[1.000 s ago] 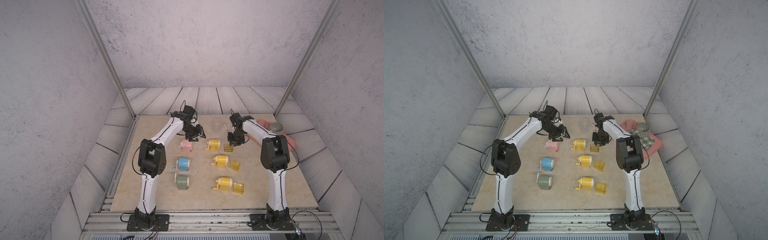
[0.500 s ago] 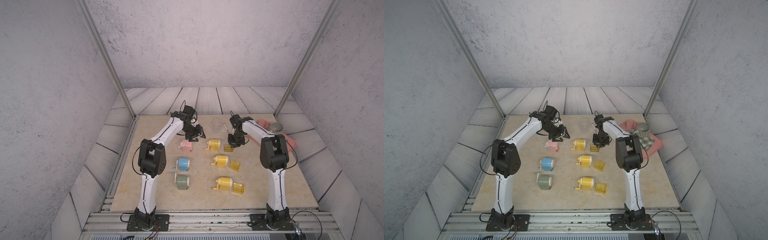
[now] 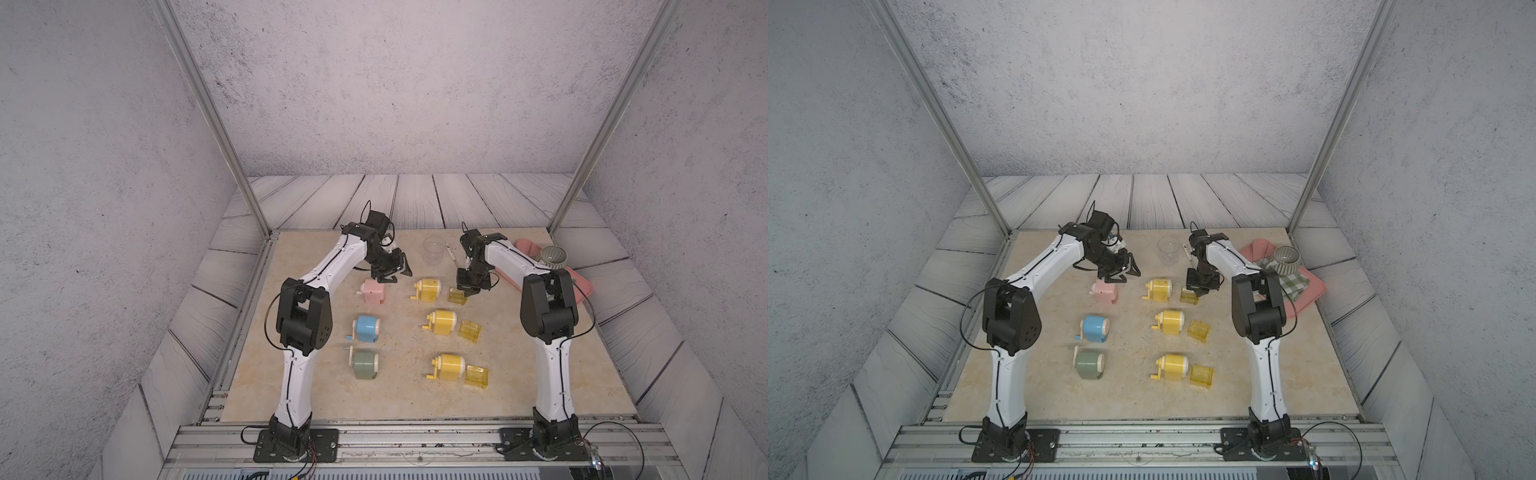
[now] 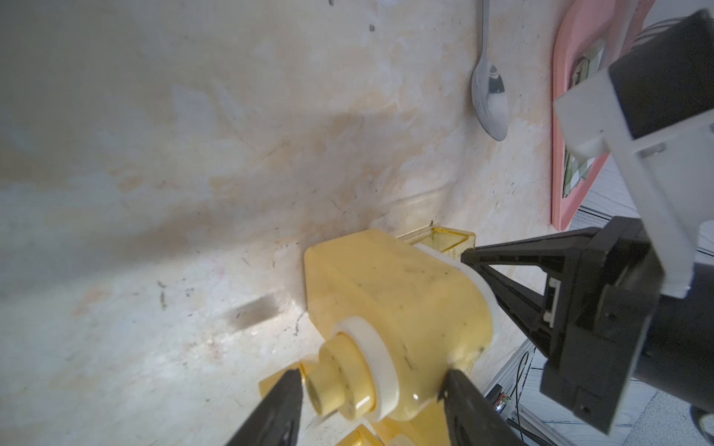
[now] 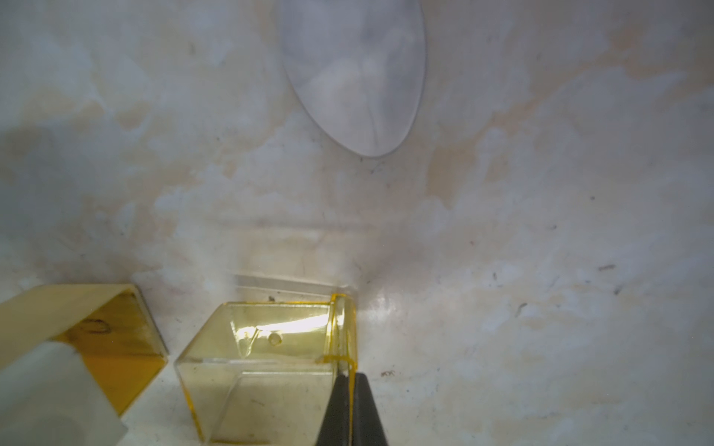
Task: Put the tray back into the pencil sharpener
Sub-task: Pick up the container from the center of the board.
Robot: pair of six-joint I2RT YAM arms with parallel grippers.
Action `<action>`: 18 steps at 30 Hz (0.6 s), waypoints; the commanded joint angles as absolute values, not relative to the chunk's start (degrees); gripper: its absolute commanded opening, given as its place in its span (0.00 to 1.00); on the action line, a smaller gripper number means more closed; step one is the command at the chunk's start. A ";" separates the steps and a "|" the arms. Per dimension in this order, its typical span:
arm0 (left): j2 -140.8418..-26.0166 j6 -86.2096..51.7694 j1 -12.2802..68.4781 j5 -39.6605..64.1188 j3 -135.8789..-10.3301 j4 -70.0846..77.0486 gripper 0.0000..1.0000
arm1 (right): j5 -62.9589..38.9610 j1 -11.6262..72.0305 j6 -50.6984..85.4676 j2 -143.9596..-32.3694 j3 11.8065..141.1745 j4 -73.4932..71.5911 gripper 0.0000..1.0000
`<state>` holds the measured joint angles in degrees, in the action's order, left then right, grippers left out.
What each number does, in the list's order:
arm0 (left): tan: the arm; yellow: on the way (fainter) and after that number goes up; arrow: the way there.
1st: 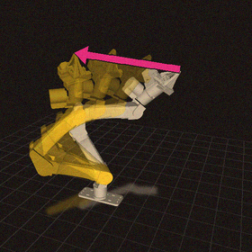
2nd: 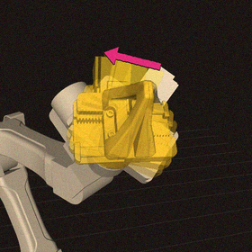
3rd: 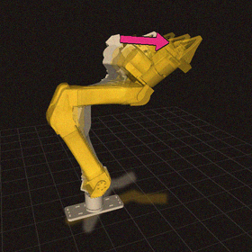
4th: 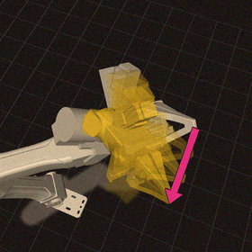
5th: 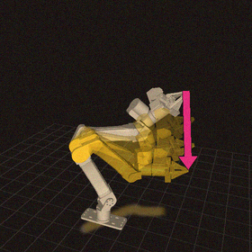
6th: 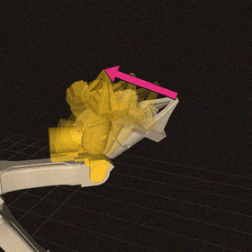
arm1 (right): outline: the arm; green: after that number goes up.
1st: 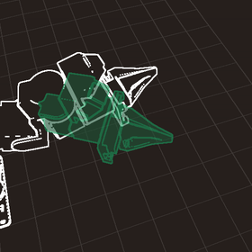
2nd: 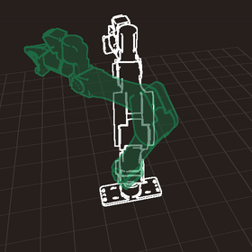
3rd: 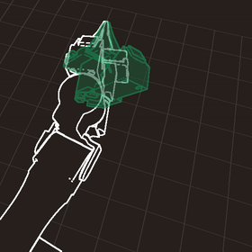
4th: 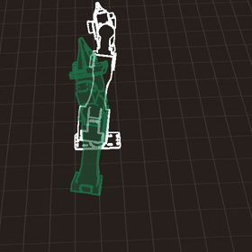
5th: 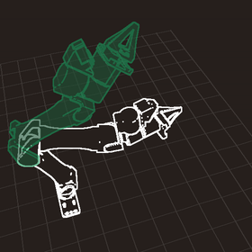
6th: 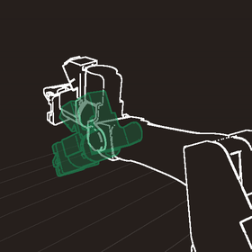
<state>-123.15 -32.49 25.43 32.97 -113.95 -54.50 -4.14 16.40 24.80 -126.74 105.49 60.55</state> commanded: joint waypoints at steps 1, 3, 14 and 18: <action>-125.47 -32.67 26.36 34.59 -114.82 -53.00 0.62 | -2.36 16.08 24.11 -125.70 108.09 64.60 0.01; -126.24 -32.84 26.70 34.97 -115.15 -52.17 0.64 | -2.61 15.95 23.99 -125.49 108.95 65.54 0.01; -130.57 -33.89 27.86 35.63 -117.94 -49.86 0.69 | -3.87 15.91 23.16 -125.94 110.19 67.98 0.00; -131.47 -34.82 28.21 36.45 -118.26 -48.18 0.70 | -4.30 15.85 22.86 -126.25 110.17 68.38 0.01</action>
<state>-130.52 -34.13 27.66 35.33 -116.86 -49.63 -4.03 16.14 23.59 -126.74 109.25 66.35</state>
